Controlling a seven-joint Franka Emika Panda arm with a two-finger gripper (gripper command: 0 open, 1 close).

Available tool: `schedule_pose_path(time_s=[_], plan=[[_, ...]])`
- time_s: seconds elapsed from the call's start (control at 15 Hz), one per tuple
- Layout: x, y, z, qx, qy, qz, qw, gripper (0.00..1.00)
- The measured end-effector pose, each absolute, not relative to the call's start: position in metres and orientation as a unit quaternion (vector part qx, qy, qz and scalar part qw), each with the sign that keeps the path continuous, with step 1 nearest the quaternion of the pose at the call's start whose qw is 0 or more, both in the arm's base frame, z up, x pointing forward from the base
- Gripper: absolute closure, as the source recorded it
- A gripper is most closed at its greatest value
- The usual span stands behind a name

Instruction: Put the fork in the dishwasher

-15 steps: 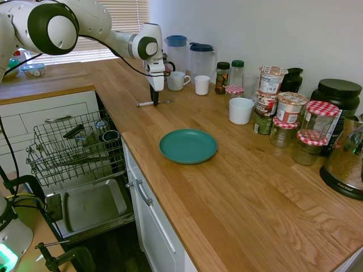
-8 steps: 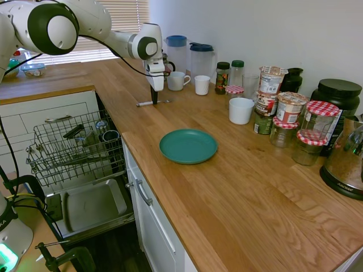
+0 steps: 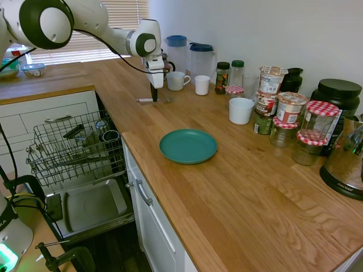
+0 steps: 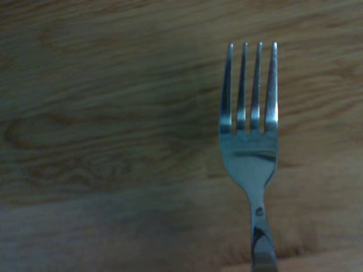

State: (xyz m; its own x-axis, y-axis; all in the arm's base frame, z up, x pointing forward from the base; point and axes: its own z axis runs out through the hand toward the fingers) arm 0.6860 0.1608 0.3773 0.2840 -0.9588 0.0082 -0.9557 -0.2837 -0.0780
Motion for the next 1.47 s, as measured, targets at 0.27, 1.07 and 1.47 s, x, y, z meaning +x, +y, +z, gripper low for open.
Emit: schedule_pose_path(time_s=[0.27, 1.07, 1.47], plan=[[0.631, 0.177, 0.405, -0.802, 0.596, -0.036, 0.027, 1.0], [0.428, 0.279, 0.43, -0.809, 0.585, -0.064, 0.017, 1.0], [0.39, 0.334, 0.396, -0.815, 0.574, -0.08, 0.014, 1.0]])
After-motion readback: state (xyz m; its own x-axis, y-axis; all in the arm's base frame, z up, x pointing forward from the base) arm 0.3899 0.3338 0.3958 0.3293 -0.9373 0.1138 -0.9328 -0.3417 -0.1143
